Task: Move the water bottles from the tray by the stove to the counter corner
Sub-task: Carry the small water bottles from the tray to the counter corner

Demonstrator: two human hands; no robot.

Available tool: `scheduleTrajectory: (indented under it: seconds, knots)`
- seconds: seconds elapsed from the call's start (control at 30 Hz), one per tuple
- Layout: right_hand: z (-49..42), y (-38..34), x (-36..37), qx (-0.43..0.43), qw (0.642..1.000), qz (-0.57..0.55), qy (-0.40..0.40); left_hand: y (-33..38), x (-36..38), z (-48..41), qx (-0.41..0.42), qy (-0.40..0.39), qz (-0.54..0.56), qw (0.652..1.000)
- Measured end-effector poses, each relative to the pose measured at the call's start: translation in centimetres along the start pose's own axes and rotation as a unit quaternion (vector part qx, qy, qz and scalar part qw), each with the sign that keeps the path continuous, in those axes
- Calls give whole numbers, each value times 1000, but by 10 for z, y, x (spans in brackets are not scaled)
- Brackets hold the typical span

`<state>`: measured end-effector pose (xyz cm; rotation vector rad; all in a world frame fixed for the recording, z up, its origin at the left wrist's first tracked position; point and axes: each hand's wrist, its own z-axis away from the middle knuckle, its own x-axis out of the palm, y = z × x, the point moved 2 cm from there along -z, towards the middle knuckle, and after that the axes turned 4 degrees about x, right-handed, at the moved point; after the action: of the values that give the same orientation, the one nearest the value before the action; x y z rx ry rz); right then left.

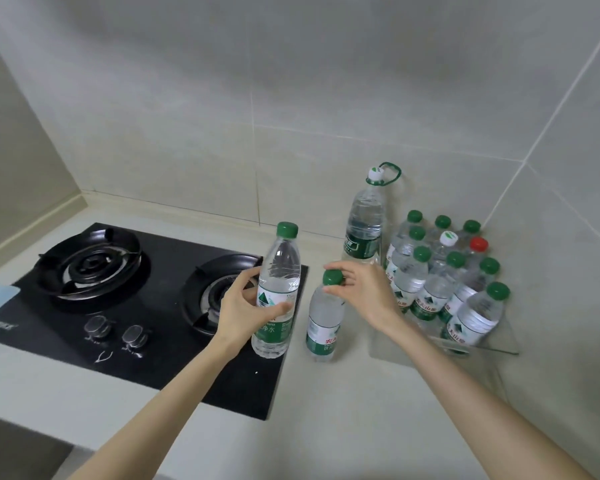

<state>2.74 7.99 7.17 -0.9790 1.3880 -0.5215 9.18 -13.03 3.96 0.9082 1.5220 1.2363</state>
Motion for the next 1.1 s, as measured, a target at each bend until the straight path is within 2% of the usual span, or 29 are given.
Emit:
scheduleTrajectory:
  seconds: [0.2, 0.57, 0.67, 0.97, 1.1]
  knots:
    - [10, 22, 24, 20, 1000, 10, -15, -14, -9, 14, -15, -9, -22, 1000]
    - [27, 41, 32, 23, 996, -87, -9, -20, -10, 24, -23, -4, -31, 999]
    - [36, 51, 38, 46, 989, -140, -3, -20, -10, 28, -26, 7, -25, 999]
    - [64, 106, 89, 192, 965, -177, 40, -26, -16, 43, -42, 23, -15, 999]
    - [58, 115, 103, 221, 956, -178, 72, -33, -21, 46, -59, 31, -10, 998]
